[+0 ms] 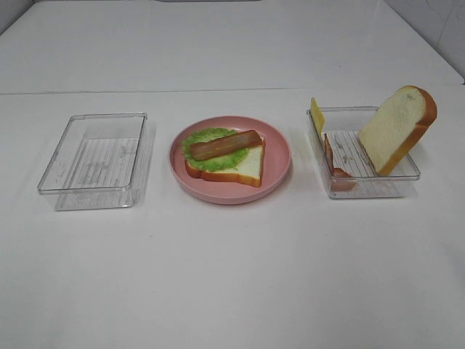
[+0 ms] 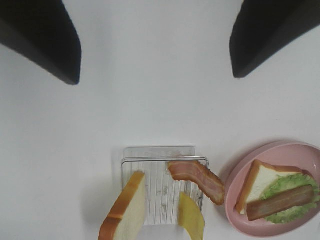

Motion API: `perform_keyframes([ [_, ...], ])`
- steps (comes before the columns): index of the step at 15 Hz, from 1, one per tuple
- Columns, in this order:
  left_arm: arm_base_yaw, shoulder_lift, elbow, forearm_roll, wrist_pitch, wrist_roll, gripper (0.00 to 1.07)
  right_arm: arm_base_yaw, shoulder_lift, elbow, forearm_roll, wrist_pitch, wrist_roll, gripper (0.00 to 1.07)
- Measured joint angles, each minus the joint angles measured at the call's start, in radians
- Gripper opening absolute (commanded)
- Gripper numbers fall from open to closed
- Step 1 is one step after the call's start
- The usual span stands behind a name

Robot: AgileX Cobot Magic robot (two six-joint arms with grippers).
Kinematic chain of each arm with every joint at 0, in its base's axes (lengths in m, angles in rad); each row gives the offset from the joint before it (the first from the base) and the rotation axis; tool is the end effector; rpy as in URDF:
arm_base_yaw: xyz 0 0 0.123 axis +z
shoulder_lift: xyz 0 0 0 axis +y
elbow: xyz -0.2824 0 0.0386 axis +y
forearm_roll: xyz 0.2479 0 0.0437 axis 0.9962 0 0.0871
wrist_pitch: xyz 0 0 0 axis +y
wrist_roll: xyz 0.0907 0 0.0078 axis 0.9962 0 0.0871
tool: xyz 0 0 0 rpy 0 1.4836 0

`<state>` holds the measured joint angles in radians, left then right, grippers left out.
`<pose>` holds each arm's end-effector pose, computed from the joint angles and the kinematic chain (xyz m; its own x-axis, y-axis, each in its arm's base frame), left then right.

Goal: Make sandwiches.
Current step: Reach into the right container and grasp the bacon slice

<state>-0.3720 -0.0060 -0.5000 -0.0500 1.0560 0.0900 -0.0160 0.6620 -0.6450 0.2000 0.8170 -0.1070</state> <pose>-0.0067 -0.0016 0.2776 -0.3885 0.2216 -0.8944 0.4257 0.9040 0.0391 0.1164 0.0113 0.3059 -0.6743 0.0413 -0.7373 -0.0707 0.9902 0.1201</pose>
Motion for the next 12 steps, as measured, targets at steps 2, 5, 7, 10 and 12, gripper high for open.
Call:
perform_keyframes([
  [2,0.000,0.000,0.000,0.000,0.000,0.000,0.97,0.000,0.223,-0.096,0.043,0.000,0.000,0.76],
  [5,0.000,0.000,0.000,0.000,-0.001,0.000,0.97,0.000,0.535,-0.272,0.118,0.057,-0.064,0.76],
  [7,0.000,0.000,0.000,0.000,-0.001,0.000,0.97,0.000,0.660,-0.360,0.152,0.097,-0.104,0.76],
  [10,0.000,0.000,0.000,0.000,-0.001,0.000,0.97,0.000,0.904,-0.562,0.163,0.199,-0.123,0.74],
  [12,0.000,0.000,0.000,0.000,-0.001,0.000,0.97,0.000,1.008,-0.652,0.163,0.209,-0.123,0.74],
])
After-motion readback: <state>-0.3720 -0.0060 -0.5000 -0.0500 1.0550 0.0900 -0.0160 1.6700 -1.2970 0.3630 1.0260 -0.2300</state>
